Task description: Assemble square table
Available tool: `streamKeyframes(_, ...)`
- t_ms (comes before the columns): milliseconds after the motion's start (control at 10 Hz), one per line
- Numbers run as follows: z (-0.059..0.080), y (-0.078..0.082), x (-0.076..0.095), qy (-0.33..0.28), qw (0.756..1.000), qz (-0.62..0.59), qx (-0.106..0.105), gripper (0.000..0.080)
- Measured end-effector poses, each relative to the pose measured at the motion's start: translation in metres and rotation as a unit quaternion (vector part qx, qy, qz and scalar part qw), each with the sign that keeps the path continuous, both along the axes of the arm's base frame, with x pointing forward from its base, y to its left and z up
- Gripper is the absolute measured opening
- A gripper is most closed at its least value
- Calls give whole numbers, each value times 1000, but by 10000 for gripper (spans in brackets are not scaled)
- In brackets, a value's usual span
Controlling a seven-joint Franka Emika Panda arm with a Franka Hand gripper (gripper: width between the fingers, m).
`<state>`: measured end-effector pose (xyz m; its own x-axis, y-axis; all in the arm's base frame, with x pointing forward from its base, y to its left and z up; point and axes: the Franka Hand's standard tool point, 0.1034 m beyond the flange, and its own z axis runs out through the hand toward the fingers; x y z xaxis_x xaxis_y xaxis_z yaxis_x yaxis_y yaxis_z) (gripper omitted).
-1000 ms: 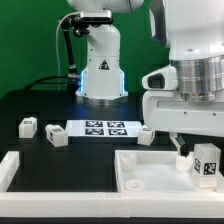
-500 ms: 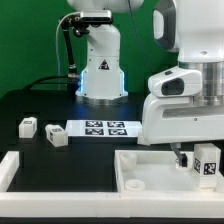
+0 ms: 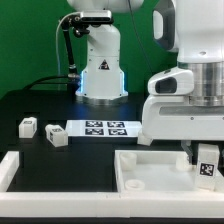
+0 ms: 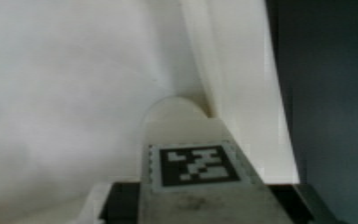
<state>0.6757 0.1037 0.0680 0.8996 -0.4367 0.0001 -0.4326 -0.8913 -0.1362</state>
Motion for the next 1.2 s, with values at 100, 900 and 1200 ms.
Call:
streamKeyframes(100,0,-2,0,6,999,-50,11,288)
streamKeyframes(900,-3,0,-1,59,889,-446,88,289)
streamKeyframes(1200,6,5,-5,66,983,-167,44,586)
